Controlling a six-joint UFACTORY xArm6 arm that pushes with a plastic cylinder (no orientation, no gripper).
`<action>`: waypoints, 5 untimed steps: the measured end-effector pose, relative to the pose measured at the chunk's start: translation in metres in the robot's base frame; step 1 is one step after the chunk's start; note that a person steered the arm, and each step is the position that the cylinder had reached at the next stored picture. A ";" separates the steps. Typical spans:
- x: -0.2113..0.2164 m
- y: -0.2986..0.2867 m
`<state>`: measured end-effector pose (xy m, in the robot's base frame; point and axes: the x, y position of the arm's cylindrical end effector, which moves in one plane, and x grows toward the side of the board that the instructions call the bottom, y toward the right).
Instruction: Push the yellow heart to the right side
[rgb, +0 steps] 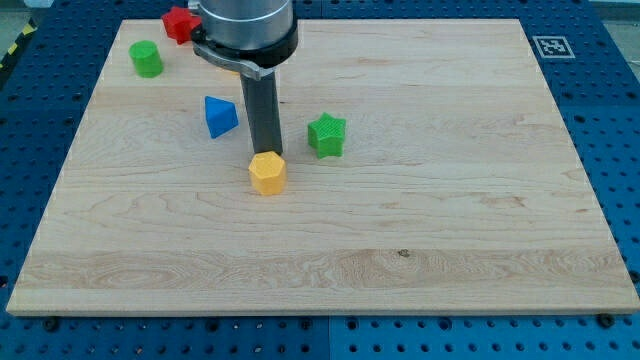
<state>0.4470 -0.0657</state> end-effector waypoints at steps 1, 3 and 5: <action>0.000 -0.008; -0.070 -0.008; -0.109 -0.027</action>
<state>0.3377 -0.0929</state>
